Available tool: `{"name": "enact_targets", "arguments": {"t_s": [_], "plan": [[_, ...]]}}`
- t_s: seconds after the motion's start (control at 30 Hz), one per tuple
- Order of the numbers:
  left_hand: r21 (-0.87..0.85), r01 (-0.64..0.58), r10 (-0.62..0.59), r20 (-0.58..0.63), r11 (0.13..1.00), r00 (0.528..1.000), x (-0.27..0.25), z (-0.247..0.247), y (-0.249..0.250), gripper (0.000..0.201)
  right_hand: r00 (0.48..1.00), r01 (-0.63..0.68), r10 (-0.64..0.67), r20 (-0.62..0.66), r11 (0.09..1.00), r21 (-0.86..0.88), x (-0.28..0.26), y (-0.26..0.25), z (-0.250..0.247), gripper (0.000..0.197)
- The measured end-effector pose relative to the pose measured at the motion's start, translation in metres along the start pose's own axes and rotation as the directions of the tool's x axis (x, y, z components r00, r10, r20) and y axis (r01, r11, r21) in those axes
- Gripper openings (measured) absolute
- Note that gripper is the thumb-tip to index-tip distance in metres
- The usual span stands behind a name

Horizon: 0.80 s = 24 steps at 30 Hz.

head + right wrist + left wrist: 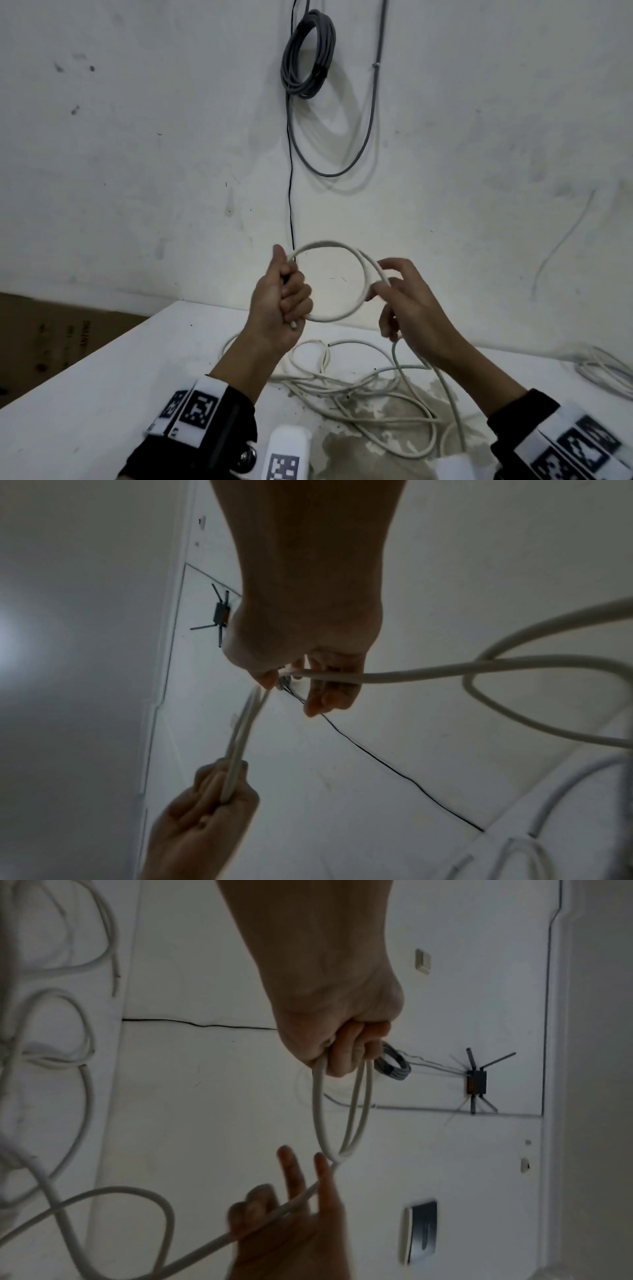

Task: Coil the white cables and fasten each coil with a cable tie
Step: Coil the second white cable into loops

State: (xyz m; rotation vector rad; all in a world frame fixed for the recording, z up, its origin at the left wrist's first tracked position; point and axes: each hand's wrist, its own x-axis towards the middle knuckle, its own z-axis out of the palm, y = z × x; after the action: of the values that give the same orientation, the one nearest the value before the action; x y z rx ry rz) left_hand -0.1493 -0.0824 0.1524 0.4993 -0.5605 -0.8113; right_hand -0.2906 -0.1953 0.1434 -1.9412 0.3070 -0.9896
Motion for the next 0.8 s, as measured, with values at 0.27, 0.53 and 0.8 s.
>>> {"name": "enact_targets", "arguments": {"t_s": [0.27, 0.53, 0.8], "plan": [[-0.112, -0.287, 0.281, -0.064, 0.952, 0.958, 0.012, -0.002, 0.034, 0.044, 0.982, 0.188, -0.176, 0.067, 0.897, -0.399, -0.012, 0.059, -0.005, 0.02], [0.291, -0.459, 0.474, 0.02, 0.839, 0.88, 0.005, 0.011, 0.023, 0.039, 0.883, 0.467, -0.426, 0.197, 0.752, -0.466, -0.005, 0.045, 0.019, 0.035], [0.804, -0.59, 0.314, 0.542, 0.078, 0.78, -0.005, 0.008, -0.009, 0.036, 0.769, 0.637, -0.484, 0.417, 0.632, -0.441, -0.001, 0.01, 0.025, 0.037]]}}
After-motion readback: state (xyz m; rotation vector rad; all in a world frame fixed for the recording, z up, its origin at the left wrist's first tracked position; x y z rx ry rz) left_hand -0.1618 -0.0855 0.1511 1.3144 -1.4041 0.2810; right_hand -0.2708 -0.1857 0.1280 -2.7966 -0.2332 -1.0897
